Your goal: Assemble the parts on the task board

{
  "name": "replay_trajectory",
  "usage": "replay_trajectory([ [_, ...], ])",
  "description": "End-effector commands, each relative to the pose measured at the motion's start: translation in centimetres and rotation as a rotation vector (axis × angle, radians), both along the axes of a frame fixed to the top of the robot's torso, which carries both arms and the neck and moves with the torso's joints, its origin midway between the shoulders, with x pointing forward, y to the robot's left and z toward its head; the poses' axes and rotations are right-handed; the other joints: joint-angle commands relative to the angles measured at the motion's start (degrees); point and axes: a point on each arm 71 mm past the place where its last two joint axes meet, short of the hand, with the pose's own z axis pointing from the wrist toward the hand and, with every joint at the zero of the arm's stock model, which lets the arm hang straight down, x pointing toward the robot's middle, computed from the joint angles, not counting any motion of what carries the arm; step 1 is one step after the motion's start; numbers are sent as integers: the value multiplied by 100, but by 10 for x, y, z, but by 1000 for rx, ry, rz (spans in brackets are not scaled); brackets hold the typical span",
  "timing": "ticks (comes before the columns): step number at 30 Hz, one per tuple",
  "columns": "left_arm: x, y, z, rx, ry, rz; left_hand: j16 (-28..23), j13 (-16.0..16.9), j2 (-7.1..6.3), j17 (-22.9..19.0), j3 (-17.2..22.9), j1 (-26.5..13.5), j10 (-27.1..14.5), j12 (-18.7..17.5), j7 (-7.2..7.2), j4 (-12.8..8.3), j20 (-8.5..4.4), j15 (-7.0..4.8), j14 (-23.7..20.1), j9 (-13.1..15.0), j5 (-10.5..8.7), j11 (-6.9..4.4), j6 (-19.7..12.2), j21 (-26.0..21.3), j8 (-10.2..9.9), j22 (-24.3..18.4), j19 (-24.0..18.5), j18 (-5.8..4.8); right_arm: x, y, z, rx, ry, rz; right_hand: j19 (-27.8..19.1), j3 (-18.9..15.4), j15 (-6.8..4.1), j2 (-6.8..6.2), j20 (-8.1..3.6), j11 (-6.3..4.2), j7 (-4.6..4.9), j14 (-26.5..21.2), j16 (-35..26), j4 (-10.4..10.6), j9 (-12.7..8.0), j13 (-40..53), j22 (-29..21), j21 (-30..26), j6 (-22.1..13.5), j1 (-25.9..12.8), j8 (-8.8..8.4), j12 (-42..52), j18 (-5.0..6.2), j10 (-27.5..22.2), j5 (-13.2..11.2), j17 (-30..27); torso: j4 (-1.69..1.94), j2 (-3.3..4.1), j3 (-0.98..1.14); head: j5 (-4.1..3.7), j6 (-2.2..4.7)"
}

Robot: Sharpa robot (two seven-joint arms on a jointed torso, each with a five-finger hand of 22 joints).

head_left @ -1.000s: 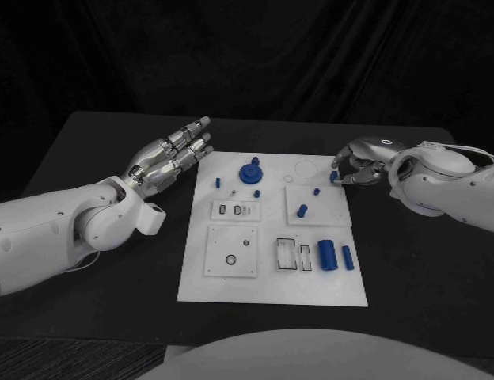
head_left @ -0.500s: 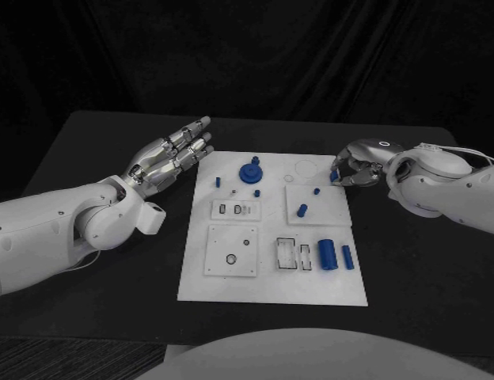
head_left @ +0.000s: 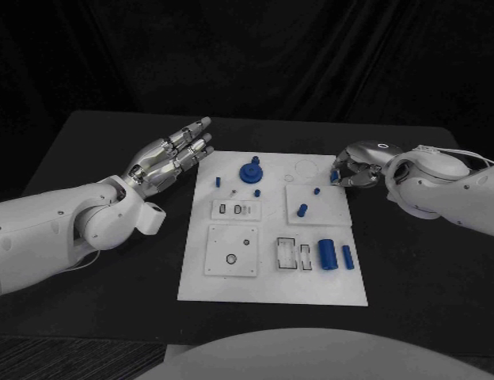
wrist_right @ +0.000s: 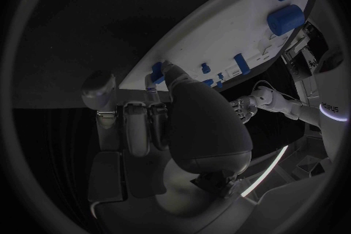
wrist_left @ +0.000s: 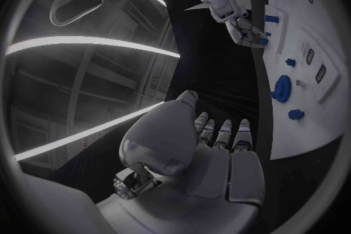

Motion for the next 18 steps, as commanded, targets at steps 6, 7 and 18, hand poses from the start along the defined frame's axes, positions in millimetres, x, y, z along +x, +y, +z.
replay_trajectory([
  [6,-1,-1,0,-10,4,-16,-21,-7,-23,-7,34,17,1,-19,48,-6,43,61,-2,2,25,50,-3,-19,9,-6,14,-65,1,0,2,12,-42,-25,24,72,-75,183,-28,-69,-47,596,33,-55,145,1501,377,-82,295,108,163,15,67,595,61,1509,-3,-3,-1,-4,1],
  [7,-1,-1,0,-10,4,-16,-21,-7,-23,-7,34,17,1,-19,48,-6,43,61,-2,2,25,50,-3,-19,9,-6,14,-65,1,0,2,13,-45,-24,29,81,-80,202,-32,-75,-55,596,33,-62,161,1501,384,-74,318,115,175,15,65,595,88,1509,-3,-4,-1,-4,1],
  [18,-2,-1,-1,-6,10,-16,-21,-7,-24,-7,40,14,1,-19,53,-9,48,67,-2,3,24,53,-2,-19,9,-6,14,-66,-3,3,6,43,-92,-14,61,101,-102,219,-60,-91,-61,596,33,-122,278,1501,426,-66,407,97,210,15,57,595,550,1509,1,-5,2,20,1],
])
